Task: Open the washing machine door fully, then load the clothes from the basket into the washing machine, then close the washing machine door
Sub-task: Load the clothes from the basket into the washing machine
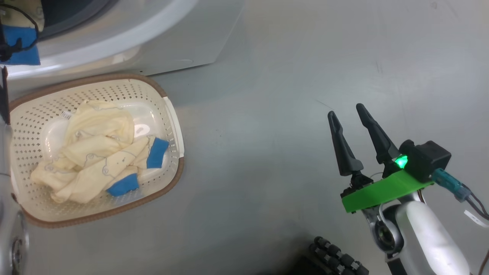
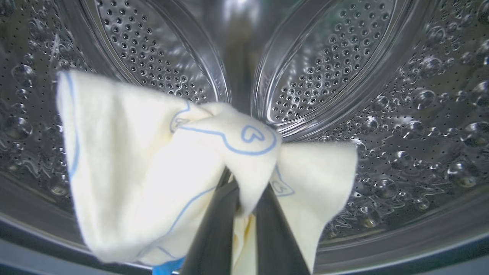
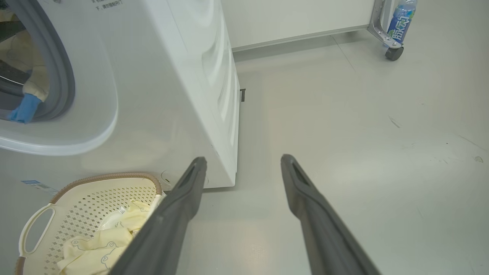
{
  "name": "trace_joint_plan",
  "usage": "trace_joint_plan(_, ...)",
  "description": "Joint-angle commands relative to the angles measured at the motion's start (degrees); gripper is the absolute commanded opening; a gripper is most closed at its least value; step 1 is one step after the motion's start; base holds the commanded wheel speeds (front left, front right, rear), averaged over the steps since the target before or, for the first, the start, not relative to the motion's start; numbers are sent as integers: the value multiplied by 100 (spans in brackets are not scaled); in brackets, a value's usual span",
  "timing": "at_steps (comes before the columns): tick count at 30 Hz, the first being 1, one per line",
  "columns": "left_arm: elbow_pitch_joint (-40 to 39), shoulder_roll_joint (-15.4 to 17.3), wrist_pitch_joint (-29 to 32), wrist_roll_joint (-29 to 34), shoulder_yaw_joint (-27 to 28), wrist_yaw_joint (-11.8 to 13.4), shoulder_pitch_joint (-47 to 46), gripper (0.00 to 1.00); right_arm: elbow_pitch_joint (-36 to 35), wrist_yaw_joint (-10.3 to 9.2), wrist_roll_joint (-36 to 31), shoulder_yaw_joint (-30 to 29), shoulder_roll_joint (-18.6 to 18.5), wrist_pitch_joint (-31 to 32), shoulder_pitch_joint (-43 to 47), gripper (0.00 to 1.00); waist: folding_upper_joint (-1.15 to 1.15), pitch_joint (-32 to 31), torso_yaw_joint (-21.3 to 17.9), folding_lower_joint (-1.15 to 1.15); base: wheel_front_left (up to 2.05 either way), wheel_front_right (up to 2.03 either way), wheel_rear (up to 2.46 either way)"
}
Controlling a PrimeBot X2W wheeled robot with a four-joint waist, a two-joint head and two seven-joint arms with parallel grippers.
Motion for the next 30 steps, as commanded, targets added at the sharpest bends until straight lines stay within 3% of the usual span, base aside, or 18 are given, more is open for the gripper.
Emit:
trace_joint_plan(1,-29,285,-75,52,17,9,-259,0,-159,2,-51,99,-6,-37,149,100,0,26,-10,0,0,0,0)
trace_joint_plan(19,1072,236,-900,-107,-85,-143,-1484,0,-231,2,-65,140,-6,-37,76,100,0,422,-57,0,0,0,0)
trace_joint_plan(25,949,270,-1251,-99,-77,-117,-1708,0,-232,2,-3,171,-6,-37,22,100,0,499,-74,0,0,0,0)
trace_joint_plan(30,389,321,-1285,-19,16,78,-1681,0,-235,2,34,197,-6,-37,-41,100,0,575,-100,0,0,0,0)
